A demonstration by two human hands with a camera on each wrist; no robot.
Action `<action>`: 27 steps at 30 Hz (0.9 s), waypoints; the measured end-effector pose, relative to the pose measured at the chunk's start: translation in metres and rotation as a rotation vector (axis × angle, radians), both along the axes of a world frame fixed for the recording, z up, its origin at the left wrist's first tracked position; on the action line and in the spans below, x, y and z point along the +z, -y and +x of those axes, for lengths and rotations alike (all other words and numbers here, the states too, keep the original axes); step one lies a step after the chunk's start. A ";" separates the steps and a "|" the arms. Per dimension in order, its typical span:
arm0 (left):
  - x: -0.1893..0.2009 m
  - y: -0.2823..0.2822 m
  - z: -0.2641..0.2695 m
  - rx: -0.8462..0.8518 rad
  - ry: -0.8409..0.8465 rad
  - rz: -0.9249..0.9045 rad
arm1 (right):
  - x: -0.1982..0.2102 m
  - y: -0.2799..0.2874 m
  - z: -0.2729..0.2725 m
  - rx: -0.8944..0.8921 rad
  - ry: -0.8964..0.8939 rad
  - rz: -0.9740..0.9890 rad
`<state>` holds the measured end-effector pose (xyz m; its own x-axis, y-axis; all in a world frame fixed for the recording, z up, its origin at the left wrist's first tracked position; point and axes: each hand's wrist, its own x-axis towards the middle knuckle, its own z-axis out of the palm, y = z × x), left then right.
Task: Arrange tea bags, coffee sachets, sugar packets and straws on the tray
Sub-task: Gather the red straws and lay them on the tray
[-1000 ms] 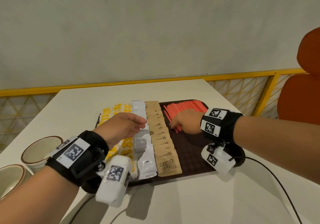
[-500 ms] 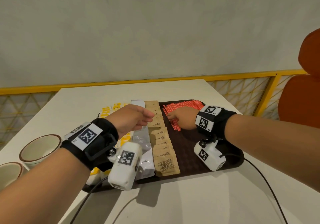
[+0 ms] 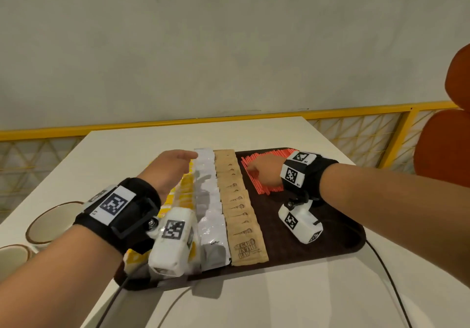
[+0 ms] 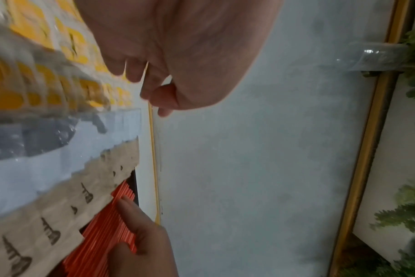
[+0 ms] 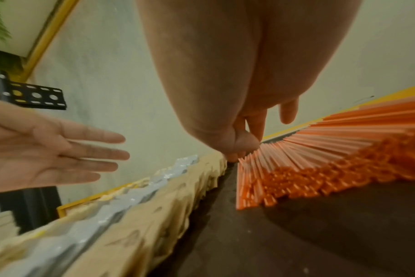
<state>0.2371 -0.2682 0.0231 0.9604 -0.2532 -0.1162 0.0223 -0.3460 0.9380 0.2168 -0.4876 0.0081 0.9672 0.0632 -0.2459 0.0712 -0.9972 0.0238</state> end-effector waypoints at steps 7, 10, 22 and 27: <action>-0.009 -0.048 -0.012 0.087 -0.011 0.037 | 0.006 0.005 -0.043 0.100 -0.048 0.041; -0.016 -0.058 -0.017 0.098 -0.009 0.045 | 0.000 -0.002 -0.053 0.135 -0.016 -0.006; -0.025 -0.063 -0.028 0.093 -0.021 0.043 | -0.004 -0.002 -0.023 0.270 -0.082 -0.291; -0.013 -0.055 -0.027 0.074 0.050 -0.068 | -0.009 0.001 -0.003 0.285 -0.050 -0.253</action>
